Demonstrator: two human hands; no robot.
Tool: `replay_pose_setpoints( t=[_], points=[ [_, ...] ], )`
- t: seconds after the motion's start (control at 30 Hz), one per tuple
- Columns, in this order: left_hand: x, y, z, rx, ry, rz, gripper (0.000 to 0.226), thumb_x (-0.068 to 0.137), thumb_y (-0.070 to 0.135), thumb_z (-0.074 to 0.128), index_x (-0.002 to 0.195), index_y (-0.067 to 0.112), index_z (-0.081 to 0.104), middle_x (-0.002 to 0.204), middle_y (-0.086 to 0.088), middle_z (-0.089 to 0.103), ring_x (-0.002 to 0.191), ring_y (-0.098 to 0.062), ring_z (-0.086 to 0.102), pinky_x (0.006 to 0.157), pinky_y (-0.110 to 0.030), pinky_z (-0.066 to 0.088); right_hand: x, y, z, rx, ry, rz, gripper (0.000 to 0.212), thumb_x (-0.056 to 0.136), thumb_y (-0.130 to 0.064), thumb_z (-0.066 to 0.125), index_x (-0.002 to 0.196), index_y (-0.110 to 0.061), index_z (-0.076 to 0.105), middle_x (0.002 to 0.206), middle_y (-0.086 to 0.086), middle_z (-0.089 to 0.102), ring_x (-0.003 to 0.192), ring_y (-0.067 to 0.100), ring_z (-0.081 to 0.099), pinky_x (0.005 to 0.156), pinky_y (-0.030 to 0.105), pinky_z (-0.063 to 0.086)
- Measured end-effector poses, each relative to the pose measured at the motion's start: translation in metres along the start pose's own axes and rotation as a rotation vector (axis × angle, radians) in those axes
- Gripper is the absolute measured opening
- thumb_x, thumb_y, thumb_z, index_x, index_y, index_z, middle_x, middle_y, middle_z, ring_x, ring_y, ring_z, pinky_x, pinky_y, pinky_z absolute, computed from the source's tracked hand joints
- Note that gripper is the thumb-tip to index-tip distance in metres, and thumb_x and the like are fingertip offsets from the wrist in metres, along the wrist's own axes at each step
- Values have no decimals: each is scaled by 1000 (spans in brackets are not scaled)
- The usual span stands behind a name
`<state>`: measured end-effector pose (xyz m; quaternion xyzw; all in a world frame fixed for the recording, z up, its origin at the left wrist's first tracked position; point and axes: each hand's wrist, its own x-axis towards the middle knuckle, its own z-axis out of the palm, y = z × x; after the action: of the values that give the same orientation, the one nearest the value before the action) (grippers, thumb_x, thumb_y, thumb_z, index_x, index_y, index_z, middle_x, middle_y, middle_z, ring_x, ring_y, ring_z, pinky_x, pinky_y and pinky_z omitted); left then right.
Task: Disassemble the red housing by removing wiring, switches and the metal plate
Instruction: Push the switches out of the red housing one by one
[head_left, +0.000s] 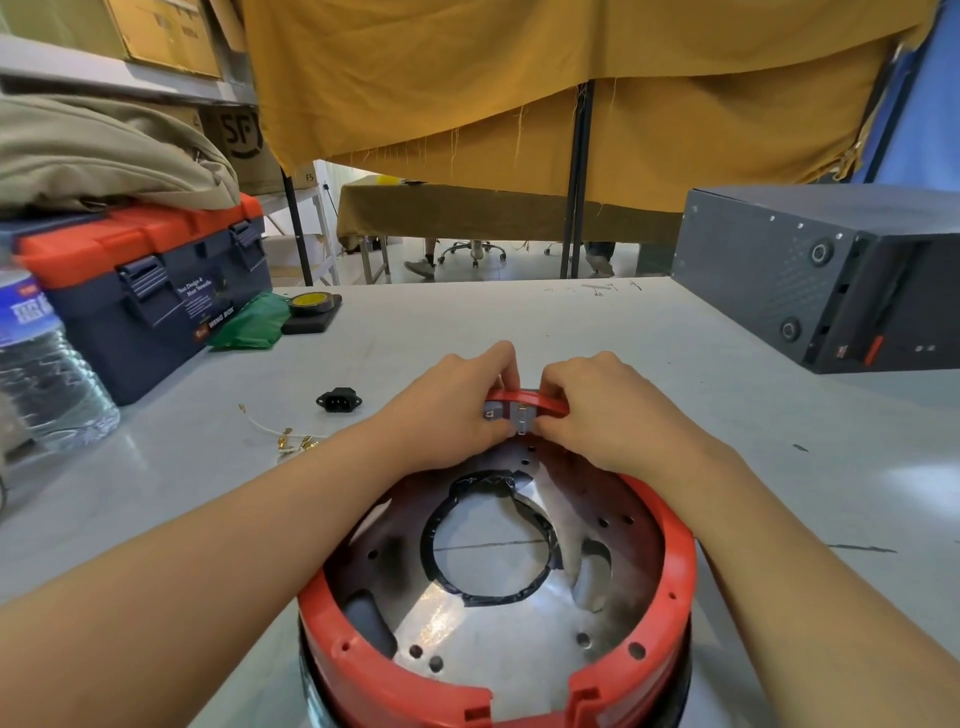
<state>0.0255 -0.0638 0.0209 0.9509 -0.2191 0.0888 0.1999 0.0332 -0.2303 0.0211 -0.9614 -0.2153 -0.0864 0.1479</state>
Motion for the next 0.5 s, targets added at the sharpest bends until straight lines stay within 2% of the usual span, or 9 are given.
replay_pose_setpoints(
  t=[0.2, 0.33, 0.5],
  points=[
    [1, -1, 0, -22, 0, -8, 28, 80, 23, 68, 96, 22, 45, 85, 0, 65, 75, -17, 59, 70, -37, 50, 3, 2, -1, 58, -4, 8, 16, 81, -33, 71, 88, -20, 66, 84, 7, 60, 76, 28, 59, 65, 35, 48],
    [1, -1, 0, -26, -34, 1, 36, 84, 21, 65, 114, 25, 47, 103, 3, 66, 87, -18, 62, 79, -34, 50, 4, 2, -1, 64, -12, 10, 16, 80, -33, 73, 88, -20, 66, 85, 7, 60, 76, 27, 59, 66, 34, 48],
    [1, -1, 0, -12, -9, 32, 34, 84, 20, 64, 117, 24, 60, 98, -1, 67, 83, -17, 57, 77, -35, 48, 5, 3, -2, 59, -17, -11, 18, 81, -32, 72, 84, -15, 66, 80, 8, 58, 75, 29, 58, 64, 36, 46]
  ],
)
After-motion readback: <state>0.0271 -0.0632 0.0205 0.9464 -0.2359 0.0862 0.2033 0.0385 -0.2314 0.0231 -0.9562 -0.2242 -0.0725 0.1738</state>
